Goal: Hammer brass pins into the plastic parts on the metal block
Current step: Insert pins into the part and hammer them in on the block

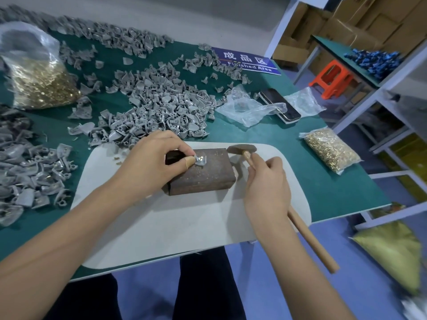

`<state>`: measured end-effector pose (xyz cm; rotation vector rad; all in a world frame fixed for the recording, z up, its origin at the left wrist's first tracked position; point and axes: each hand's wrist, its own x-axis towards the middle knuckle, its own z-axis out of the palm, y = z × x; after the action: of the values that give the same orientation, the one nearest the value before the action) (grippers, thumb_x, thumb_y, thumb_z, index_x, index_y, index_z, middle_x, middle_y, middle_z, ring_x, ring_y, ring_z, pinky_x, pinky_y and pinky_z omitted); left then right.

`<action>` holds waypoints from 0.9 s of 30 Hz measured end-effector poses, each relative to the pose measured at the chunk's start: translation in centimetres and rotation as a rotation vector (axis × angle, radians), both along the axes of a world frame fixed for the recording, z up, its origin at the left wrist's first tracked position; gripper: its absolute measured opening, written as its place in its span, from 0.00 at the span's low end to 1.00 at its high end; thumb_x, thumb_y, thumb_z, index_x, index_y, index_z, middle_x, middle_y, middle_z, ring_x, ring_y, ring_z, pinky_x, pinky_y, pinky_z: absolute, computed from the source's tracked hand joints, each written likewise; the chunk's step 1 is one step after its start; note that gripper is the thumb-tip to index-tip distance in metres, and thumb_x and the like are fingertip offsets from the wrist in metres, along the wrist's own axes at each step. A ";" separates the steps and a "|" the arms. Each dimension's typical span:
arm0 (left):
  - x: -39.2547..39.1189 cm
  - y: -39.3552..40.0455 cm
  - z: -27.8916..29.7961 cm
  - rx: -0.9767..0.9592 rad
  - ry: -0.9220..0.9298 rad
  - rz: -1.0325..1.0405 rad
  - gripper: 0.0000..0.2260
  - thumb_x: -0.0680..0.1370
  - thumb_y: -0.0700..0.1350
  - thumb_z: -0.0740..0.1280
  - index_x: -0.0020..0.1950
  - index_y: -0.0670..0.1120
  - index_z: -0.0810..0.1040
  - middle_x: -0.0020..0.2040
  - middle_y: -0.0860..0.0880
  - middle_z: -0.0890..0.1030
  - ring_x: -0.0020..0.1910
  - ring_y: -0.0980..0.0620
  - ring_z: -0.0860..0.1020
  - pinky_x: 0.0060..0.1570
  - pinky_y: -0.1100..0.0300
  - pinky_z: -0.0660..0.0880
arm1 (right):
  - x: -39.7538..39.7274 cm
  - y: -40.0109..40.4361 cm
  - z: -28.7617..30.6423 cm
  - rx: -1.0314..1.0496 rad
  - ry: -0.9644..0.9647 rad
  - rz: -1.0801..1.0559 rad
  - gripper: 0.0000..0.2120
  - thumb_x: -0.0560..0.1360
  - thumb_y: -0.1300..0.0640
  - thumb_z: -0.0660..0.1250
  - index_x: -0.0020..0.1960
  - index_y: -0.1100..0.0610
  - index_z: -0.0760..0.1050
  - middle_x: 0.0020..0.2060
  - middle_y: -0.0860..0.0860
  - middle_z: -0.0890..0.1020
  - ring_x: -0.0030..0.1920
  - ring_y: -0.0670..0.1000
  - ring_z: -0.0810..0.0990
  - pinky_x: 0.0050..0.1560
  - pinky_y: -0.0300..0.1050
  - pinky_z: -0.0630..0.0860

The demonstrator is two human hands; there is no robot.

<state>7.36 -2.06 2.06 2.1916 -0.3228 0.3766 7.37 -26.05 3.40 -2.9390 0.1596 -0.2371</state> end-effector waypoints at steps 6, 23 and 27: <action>0.0 0.0 0.1 -0.002 -0.006 0.002 0.02 0.75 0.53 0.73 0.46 0.58 0.83 0.47 0.62 0.79 0.51 0.58 0.76 0.54 0.50 0.75 | 0.2 -0.1 -0.7 -0.008 0.000 0.000 0.21 0.82 0.57 0.59 0.73 0.48 0.72 0.55 0.56 0.73 0.55 0.61 0.73 0.52 0.53 0.67; -7.1 7.0 2.1 0.181 -0.182 0.344 0.03 0.76 0.52 0.73 0.49 0.54 0.83 0.49 0.59 0.80 0.53 0.52 0.75 0.54 0.49 0.67 | -1.0 12.7 1.9 0.393 -0.330 0.736 0.07 0.76 0.47 0.74 0.54 0.42 0.84 0.46 0.38 0.84 0.50 0.45 0.79 0.54 0.53 0.66; -9.5 10.8 1.6 0.241 -0.140 0.490 0.05 0.75 0.47 0.75 0.50 0.52 0.85 0.50 0.56 0.81 0.55 0.49 0.77 0.57 0.44 0.70 | -1.0 17.7 1.4 0.376 -0.340 0.906 0.03 0.76 0.49 0.74 0.49 0.44 0.84 0.46 0.40 0.83 0.50 0.48 0.79 0.52 0.53 0.66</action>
<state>-2.10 8.75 3.63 2.4772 0.1091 0.7972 6.37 -8.31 4.80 -2.2621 -1.0160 -0.4769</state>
